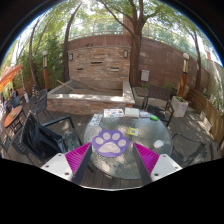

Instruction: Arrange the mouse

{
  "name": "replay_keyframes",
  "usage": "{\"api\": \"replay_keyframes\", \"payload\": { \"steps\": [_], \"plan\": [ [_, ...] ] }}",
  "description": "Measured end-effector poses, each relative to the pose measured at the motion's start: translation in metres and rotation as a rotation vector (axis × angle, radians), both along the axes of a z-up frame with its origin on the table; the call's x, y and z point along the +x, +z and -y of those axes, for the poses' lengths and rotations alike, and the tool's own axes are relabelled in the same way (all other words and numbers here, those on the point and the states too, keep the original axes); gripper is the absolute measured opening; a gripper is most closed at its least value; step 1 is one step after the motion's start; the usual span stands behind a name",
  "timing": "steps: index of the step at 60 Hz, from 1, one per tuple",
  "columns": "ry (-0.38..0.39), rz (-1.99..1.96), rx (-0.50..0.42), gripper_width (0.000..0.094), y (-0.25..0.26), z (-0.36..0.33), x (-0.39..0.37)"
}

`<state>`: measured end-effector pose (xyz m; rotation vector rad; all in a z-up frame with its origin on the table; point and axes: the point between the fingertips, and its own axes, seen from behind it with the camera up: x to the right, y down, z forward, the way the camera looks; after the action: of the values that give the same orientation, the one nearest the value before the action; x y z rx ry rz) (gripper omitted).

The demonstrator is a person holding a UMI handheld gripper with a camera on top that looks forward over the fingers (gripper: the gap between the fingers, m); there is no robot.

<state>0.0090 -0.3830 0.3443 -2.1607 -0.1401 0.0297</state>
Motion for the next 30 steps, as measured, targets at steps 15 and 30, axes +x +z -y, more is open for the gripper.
{"api": "replay_keyframes", "payload": {
  "steps": [15,30],
  "plan": [
    [-0.05,-0.016,-0.119,0.083,-0.077,0.001,0.046],
    [-0.124,-0.001,-0.138,0.0834,-0.195,-0.047,0.159]
  ]
}}
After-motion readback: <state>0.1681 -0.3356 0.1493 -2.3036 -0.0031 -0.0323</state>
